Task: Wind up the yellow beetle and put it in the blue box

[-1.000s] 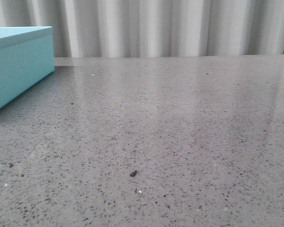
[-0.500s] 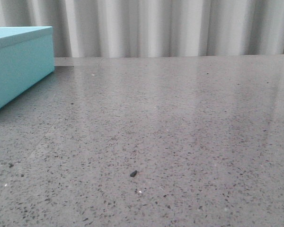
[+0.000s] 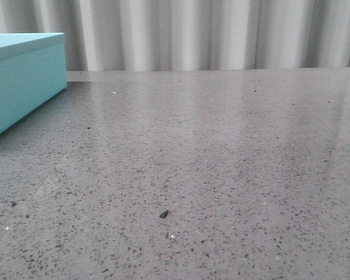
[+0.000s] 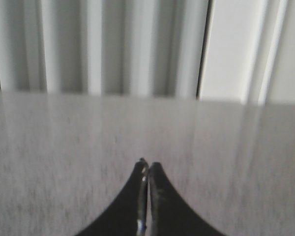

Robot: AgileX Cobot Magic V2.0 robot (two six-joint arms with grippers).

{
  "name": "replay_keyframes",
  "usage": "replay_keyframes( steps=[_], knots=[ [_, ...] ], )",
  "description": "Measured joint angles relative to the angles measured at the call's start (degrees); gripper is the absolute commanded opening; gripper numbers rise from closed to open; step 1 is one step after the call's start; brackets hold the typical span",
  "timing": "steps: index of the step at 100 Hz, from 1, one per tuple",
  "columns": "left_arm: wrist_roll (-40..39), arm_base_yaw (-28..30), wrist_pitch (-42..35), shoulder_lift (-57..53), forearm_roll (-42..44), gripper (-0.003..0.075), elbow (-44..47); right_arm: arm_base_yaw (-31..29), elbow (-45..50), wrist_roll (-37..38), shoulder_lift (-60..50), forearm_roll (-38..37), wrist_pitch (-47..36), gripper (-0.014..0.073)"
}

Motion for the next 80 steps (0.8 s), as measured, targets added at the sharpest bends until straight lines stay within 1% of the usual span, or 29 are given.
replay_keyframes(
  steps=[20, 23, 80],
  knots=[
    [0.0, 0.0, 0.1, 0.0, 0.0, -0.0021, 0.0, 0.0, 0.0, 0.0, 0.0, 1.42, 13.96, -0.0041],
    [0.0, 0.0, 0.1, 0.0, 0.0, -0.0021, 0.0, 0.0, 0.0, 0.0, 0.0, 1.57, 14.85, -0.0041],
    [0.0, 0.0, 0.1, 0.0, 0.0, -0.0021, 0.0, 0.0, 0.0, 0.0, 0.0, 1.92, 15.17, -0.0041]
  ],
)
